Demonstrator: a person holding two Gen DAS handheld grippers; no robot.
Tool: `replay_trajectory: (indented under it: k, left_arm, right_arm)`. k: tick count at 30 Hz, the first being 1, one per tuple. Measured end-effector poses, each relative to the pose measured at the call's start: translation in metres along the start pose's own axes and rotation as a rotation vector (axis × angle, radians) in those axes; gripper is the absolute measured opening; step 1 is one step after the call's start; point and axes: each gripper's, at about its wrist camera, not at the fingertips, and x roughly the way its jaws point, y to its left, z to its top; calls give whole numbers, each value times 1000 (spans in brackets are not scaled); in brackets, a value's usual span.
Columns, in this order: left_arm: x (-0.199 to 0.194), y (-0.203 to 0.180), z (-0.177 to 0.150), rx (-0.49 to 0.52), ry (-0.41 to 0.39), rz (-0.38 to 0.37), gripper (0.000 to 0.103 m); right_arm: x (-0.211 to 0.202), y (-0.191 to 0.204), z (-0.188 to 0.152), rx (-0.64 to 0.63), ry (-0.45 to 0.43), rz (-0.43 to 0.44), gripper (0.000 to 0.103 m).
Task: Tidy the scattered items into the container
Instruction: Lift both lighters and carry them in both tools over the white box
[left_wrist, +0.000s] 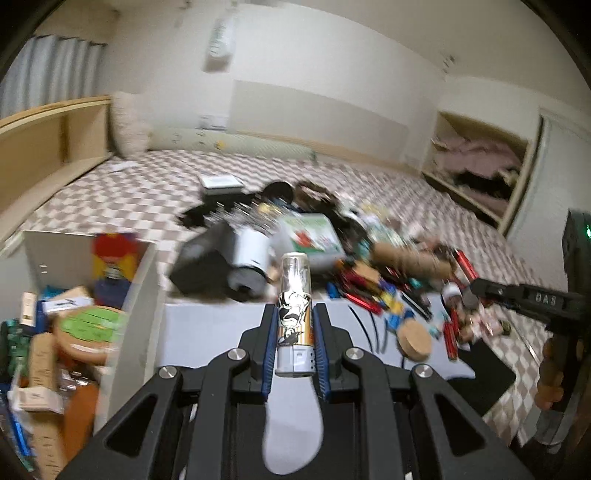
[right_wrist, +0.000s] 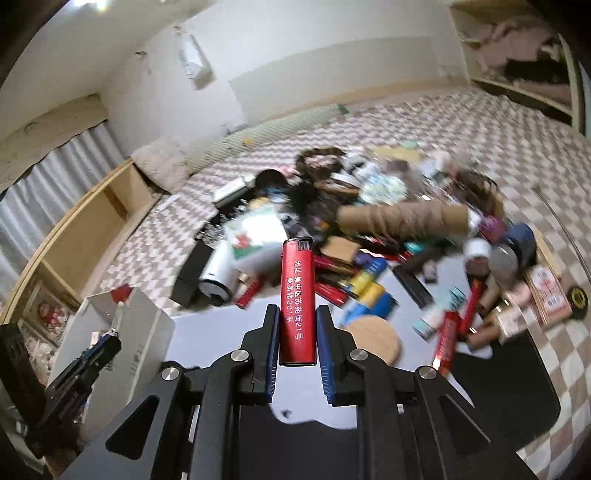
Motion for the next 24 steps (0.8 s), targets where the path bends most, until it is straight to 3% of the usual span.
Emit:
replay_trajectory:
  k: [8, 14, 24]
  left_arm:
    - [-40, 54, 23, -88, -102, 118, 19]
    - [-69, 90, 30, -152, -152, 154, 19]
    - [-110, 131, 36, -177, -242, 230, 19]
  right_arm:
    - [13, 64, 19, -99, -12, 71, 20]
    - [27, 118, 23, -168, -6, 135, 20]
    - [49, 193, 14, -260, 27, 230, 20]
